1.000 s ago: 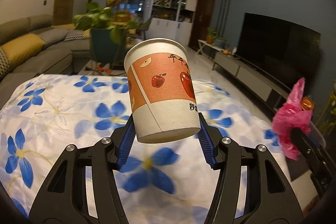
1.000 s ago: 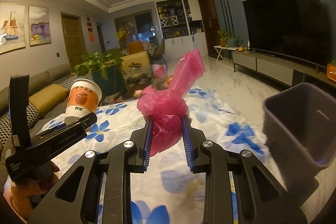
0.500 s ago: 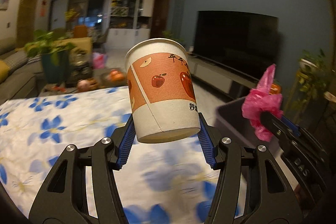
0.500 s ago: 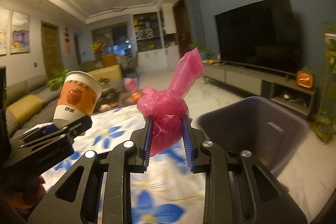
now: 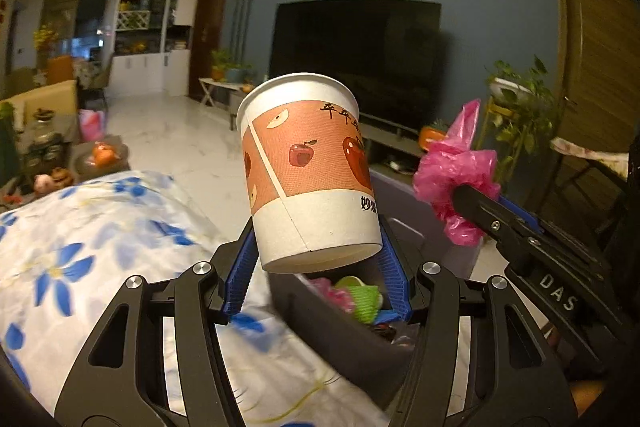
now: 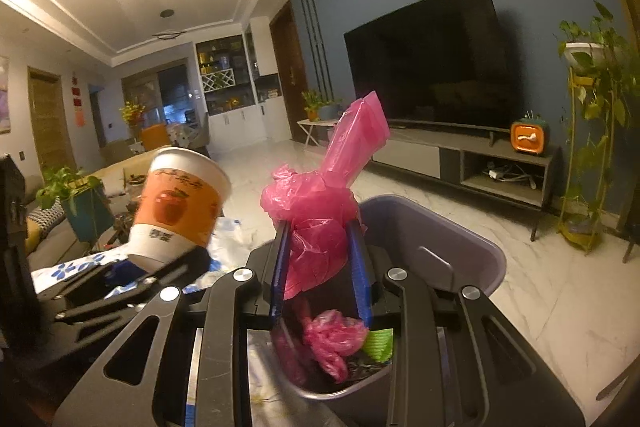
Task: Collect trash
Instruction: 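Open both tools to drop the cup and pink bag into the bin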
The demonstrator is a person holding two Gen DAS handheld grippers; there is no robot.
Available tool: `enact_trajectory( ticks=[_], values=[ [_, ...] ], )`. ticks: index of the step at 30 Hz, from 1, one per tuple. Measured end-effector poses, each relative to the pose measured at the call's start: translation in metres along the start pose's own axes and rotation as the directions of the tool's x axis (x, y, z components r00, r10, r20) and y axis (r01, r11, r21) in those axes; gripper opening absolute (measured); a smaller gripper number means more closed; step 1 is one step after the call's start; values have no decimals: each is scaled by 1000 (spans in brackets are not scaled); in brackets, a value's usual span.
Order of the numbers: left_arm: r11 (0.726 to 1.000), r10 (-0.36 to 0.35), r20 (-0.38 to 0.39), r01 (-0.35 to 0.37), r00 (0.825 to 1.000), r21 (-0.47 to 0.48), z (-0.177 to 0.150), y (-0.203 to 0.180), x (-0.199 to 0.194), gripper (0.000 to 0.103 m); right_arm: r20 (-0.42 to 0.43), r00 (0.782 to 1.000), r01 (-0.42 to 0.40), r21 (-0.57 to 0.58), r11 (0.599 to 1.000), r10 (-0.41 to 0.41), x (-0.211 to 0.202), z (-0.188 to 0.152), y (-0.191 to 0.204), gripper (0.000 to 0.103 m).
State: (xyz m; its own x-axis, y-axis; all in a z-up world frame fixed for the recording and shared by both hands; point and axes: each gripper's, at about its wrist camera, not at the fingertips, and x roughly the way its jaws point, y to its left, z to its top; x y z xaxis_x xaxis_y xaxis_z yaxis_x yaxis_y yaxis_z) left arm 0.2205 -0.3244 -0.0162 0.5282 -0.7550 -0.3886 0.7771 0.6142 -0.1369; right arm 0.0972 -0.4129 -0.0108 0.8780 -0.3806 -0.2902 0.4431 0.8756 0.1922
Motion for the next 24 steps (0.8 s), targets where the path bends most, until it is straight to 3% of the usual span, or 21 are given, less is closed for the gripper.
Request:
enact_trajectory(
  ticks=[9, 13, 14, 20, 24],
  values=[
    [994, -114, -84, 113, 990, -15, -13, -13, 49, 56, -18, 1000, 10, 31, 999, -10, 13, -5, -22, 36],
    [993, -122, -111, 122, 986, -7, -21, -11, 61, 57, -33, 999, 6, 75, 997, -3, 20, -5, -33, 53],
    [993, -121, -120, 121, 985, -9, -24, -11, 64, 61, -31, 1000, 10, 86, 996, -7, 20, -5, -36, 58],
    [998, -64, -105, 62, 992, -17, -28, -4, 50, 79, -25, 999, 34, 92, 995, -31, 15, -8, -38, 73],
    [998, 58, -73, -59, 996, -15, -29, 6, 21, 88, -13, 998, 62, 56, 996, -62, 4, -9, -32, 87]
  ],
)
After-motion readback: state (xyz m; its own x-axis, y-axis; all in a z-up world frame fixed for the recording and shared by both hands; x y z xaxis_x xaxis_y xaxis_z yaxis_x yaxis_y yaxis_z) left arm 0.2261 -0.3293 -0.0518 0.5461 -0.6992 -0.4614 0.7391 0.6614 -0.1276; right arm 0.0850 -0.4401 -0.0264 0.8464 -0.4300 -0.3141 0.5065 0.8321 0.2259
